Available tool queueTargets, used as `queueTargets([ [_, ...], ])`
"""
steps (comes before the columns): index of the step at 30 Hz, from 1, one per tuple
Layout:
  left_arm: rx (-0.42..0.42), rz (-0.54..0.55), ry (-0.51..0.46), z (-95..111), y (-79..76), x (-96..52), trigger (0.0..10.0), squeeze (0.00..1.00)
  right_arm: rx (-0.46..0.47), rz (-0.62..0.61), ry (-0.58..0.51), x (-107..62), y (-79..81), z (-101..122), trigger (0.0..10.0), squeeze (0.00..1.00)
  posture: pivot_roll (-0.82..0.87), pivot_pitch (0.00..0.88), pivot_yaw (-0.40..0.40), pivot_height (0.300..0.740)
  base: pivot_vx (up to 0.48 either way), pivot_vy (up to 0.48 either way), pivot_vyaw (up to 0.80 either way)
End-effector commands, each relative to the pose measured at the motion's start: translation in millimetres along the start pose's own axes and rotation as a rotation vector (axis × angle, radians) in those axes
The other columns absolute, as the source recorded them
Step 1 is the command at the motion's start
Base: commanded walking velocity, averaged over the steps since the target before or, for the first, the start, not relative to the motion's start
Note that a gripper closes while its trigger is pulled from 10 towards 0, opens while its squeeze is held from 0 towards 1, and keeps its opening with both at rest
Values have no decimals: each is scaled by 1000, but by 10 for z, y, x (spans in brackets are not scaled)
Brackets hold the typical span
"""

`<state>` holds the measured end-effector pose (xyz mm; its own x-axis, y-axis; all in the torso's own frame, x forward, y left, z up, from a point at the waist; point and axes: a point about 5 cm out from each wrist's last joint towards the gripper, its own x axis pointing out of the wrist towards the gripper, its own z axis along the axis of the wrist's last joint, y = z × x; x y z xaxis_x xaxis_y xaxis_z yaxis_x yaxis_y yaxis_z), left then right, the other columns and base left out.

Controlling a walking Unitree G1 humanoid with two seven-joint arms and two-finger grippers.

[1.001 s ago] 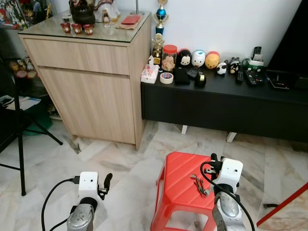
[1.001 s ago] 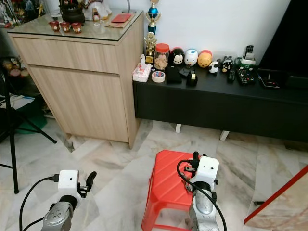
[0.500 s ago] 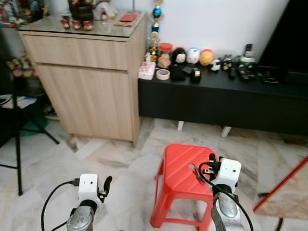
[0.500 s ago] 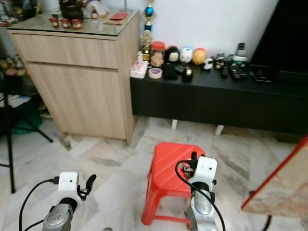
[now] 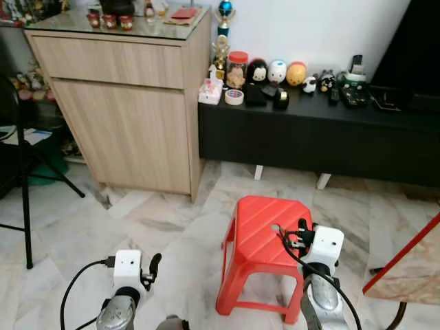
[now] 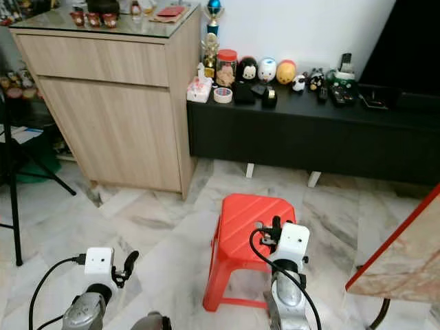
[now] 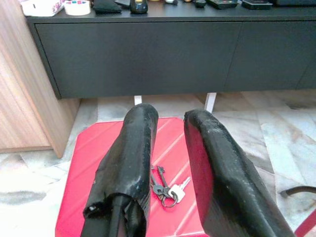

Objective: Hang keys on a hook

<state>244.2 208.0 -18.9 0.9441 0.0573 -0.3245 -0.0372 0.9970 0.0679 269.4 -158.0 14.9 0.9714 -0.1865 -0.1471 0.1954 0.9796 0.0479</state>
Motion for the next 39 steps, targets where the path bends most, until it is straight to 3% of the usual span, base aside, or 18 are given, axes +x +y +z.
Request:
queueTargets([
  [1, -10, 5, 9, -6, 11, 5, 10000, 0, 2, 2, -9, 2, 11, 22, 10000, 0, 28, 30, -63, 665, 0, 0, 0],
  [39, -16, 6, 20, -18, 14, 9, 10000, 0, 15, 39, 1, -15, 78, 7, 10000, 0, 31, 35, -61, 622, 0, 0, 0],
])
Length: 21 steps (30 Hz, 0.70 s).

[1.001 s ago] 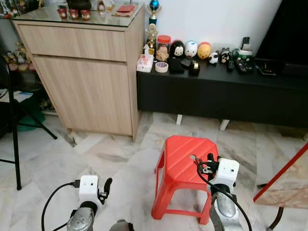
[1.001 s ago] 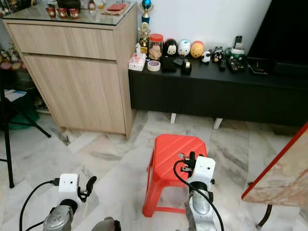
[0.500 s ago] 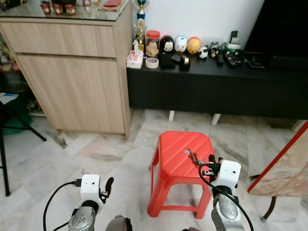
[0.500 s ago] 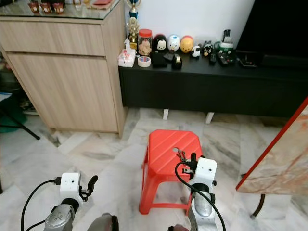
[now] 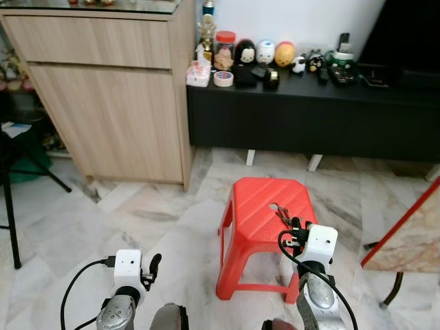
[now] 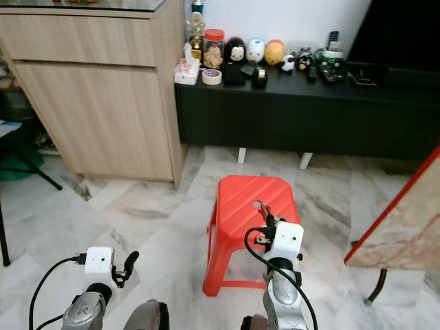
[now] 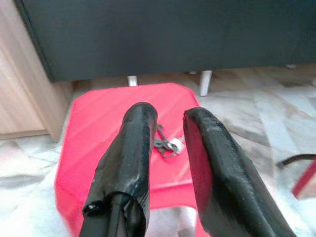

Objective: Hang keys on a hook

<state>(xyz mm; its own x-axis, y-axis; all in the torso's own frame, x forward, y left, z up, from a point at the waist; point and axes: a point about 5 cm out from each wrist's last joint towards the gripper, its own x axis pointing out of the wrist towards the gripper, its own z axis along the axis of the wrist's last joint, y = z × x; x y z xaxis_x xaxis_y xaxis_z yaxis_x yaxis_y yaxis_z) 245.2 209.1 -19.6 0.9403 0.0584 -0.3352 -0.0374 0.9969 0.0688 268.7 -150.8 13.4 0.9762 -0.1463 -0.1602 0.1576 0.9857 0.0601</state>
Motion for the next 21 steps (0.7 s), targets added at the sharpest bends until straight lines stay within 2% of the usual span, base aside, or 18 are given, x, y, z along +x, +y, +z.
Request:
queueTargets([
  [1, -16, 6, 8, -14, 4, -3, 10000, 0, 9, 0, -14, 3, 10, 28, 10000, 0, 31, 35, -61, 622, 0, 0, 0],
  [21, -19, 7, 5, -3, 1, 5, 10000, 0, 11, 9, -13, -1, 19, 25, 10000, 0, 31, 35, -60, 622, 0, 0, 0],
])
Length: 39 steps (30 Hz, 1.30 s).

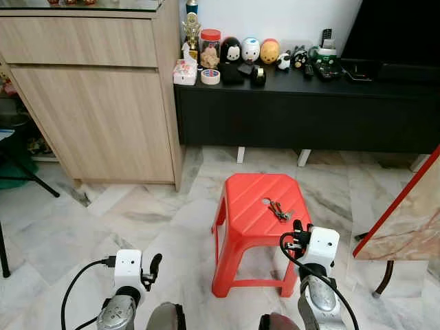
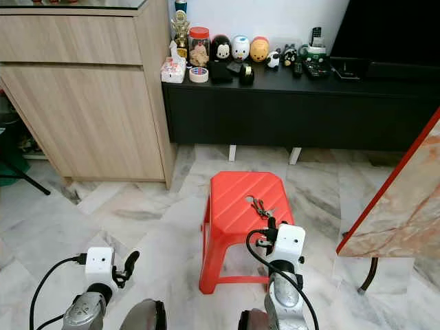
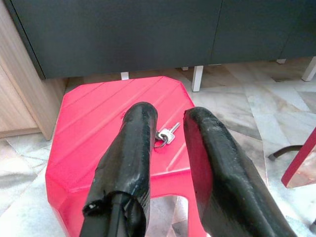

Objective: Hang keys on a hook

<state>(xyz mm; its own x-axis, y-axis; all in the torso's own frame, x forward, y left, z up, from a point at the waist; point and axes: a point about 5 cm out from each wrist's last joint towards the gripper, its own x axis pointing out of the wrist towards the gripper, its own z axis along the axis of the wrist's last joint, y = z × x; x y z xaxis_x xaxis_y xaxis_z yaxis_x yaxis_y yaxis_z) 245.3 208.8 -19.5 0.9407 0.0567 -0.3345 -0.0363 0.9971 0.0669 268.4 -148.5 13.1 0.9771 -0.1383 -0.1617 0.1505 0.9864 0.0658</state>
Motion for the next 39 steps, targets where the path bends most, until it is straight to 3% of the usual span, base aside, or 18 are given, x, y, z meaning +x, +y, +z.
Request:
queueTargets([
  [1, -18, 9, 5, -1, 4, 5, 10000, 0, 4, 5, -17, 4, 0, 34, 10000, 0, 31, 35, -60, 622, 240, 0, 0],
  [39, -19, 10, -13, 34, 7, 19, 10000, 0, -23, 17, -35, 4, 22, 51, 10000, 0, 35, 37, -60, 622, 336, 0, 0],
])
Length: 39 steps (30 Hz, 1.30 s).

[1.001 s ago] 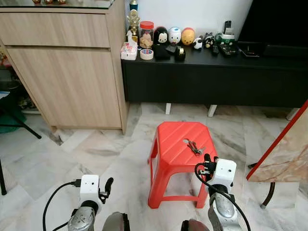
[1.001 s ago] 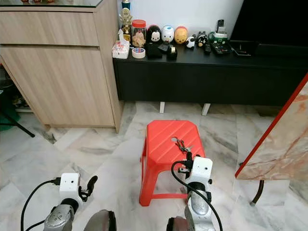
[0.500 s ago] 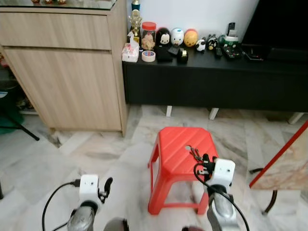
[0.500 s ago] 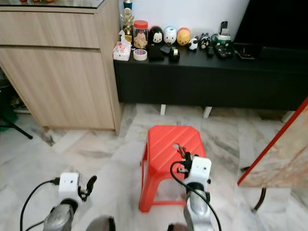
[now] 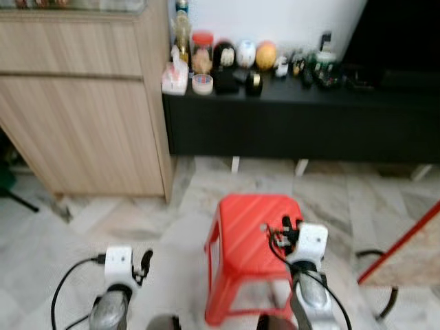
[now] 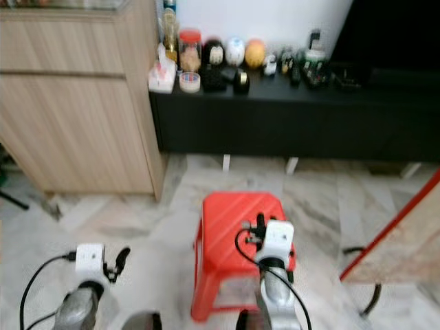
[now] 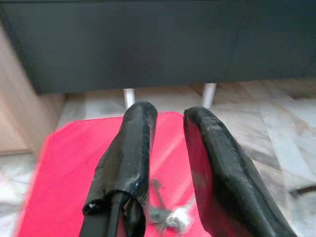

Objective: Hang keys on a hook

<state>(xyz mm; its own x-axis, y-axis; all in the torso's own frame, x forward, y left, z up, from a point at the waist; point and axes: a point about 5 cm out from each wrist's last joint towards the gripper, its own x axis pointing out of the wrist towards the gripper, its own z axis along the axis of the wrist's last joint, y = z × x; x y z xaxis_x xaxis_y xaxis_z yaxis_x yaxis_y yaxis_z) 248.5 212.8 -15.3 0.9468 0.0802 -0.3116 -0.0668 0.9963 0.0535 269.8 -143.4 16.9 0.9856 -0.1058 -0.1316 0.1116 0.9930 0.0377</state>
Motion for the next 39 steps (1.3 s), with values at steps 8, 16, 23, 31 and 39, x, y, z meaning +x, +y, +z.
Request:
queueTargets([
  [8, 3, -15, 8, -11, -34, 2, 10000, 0, 17, -4, 13, -4, -12, -16, 10000, 0, 33, 38, -59, 622, 258, 0, 0],
  [16, 4, -17, 11, -11, -38, 3, 10000, 0, 19, 15, 39, -11, 10, -56, 10000, 0, 33, 39, -59, 622, 0, 0, 0],
  [23, 5, -16, 12, -10, -36, 6, 10000, 0, 70, 1, 158, -28, -16, -199, 10000, 0, 31, 37, -59, 622, 0, 0, 0],
  [31, 6, -15, 15, -16, -34, 3, 10000, 0, 163, 42, 408, -108, -22, -492, 10000, 0, 32, 37, -60, 622, 0, 0, 0],
  [39, 8, -13, 15, -17, -27, 0, 10000, 0, 234, 72, 541, -155, -73, -630, 10000, 0, 35, 42, -56, 622, 0, 0, 0],
])
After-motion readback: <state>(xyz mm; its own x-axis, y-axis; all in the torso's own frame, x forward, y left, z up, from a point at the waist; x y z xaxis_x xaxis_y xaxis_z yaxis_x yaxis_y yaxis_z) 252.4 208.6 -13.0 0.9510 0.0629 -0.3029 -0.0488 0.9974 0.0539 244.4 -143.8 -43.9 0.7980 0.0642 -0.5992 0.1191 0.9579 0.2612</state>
